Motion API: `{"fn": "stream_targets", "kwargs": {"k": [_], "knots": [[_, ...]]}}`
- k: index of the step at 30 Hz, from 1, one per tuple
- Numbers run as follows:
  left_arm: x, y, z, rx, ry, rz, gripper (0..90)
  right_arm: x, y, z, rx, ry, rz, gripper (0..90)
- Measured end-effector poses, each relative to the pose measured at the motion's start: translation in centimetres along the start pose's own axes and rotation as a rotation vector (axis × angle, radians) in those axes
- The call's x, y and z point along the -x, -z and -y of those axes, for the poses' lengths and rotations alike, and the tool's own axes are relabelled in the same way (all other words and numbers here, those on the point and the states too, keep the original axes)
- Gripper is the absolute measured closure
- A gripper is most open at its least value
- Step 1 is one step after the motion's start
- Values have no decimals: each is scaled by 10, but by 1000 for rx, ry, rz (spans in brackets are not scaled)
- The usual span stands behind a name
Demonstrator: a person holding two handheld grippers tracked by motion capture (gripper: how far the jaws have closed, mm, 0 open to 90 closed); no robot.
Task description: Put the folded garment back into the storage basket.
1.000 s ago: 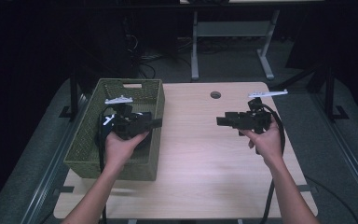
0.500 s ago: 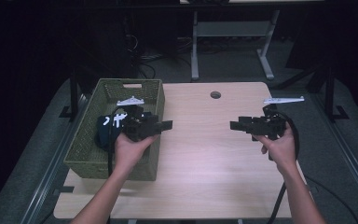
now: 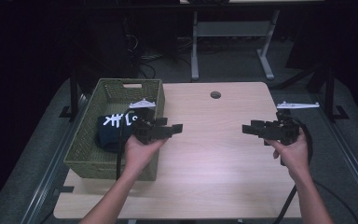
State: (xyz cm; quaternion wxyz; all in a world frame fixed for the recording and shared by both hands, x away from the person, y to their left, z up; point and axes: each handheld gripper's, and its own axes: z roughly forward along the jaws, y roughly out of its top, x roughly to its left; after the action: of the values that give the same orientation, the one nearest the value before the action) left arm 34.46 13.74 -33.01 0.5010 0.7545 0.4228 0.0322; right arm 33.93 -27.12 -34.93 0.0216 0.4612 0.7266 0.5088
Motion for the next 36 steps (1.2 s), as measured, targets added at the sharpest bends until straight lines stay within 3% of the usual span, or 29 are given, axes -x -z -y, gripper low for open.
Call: {"fn": "stream_targets", "kwargs": {"k": [6,9,21,36], "knots": [[6,-12,3,-19,-4,11,215,8,10,9,6,-16,14,353],[10,-16,6,5,-13,4,217,13,16,14,12,-26,26,352],[27,-35,14,-5,-31,36,217,27,25,33,7,-48,65,348],[52,-51,47,-5,-60,90,220,38,43,73,30,-61,107,334]]}}
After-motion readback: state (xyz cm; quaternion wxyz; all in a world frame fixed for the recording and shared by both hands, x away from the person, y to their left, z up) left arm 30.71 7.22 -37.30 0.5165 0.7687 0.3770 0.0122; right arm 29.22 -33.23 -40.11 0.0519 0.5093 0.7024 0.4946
